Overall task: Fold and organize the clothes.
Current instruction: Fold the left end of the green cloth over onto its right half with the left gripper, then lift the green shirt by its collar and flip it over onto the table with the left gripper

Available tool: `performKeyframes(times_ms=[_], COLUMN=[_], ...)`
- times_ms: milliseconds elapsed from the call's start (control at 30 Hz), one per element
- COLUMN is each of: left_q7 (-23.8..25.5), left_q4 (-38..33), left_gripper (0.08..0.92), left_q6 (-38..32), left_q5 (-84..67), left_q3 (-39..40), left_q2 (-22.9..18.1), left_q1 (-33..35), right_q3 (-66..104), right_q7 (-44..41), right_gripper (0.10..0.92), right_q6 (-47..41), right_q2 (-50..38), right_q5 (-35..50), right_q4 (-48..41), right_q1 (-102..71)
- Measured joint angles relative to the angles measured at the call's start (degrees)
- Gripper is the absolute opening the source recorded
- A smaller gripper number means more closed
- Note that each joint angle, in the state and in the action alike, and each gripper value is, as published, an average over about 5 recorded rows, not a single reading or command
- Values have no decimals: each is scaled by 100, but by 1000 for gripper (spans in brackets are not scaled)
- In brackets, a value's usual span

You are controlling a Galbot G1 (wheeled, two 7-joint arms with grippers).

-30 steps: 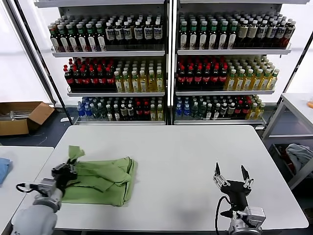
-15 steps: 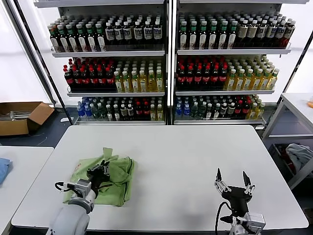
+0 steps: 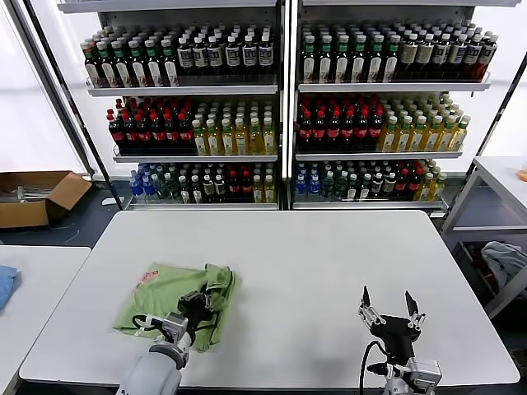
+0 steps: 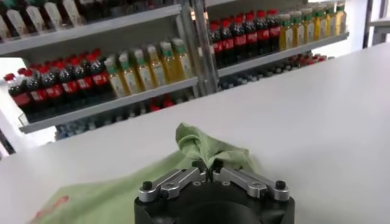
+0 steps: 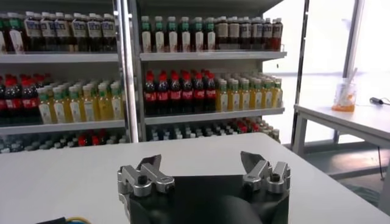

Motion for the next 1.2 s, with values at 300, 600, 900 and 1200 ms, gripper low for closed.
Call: performKeyframes(times_ms=[300,600,900,1200], left_q7=[-146,-452,-741,-774], left_q4=[-70,-681,-1792,-1758], left_gripper=[324,584,806,823], left_q6=[-182,-56,263,281], left_q5=[0,-859,-2461,-3052], left_q3=[259,539,125,-1092], left_q2=[-195,-370,-313,257], left_q1=[186,598,551,260], right_q3=[-65,-102,-164,-282], right_q7=[6,38,36,53], right_gripper=[823,823,823,823], right_q6=[-15,-72,-141,-232], right_q2=[5,-57,-161,-216], right_q5=[-3,30,59,44], right_q4=[-70,-129,-236,-380], right_q1=[97,219,361,571])
